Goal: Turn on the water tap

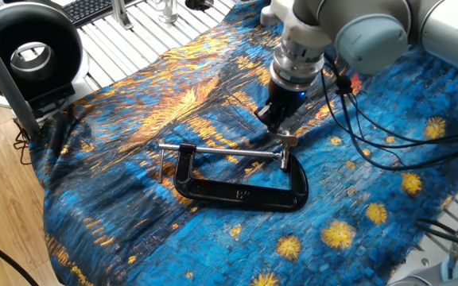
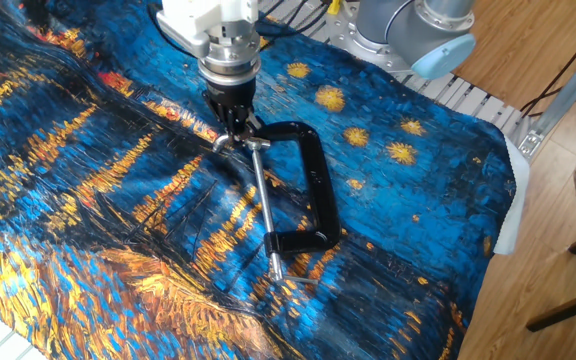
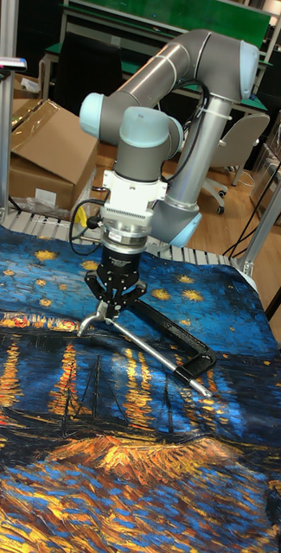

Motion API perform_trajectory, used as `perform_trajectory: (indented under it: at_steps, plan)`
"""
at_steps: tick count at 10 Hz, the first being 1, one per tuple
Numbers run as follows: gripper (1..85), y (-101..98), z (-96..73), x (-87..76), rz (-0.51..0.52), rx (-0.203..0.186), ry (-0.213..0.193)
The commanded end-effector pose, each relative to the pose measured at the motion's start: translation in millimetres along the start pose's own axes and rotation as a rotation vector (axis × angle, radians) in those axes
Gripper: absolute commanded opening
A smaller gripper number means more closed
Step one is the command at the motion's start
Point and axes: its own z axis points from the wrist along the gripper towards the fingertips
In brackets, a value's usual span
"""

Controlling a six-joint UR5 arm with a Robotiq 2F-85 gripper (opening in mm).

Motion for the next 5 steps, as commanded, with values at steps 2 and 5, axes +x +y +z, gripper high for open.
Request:
perform_trajectory:
  at_steps: [2, 5]
  plan:
    - [1.0, 9.0, 3.8, 3.7, 0.034, 0.002, -0.010]
    - [1.0, 11.0, 5.8, 8.5, 0.045, 0.008, -0.009]
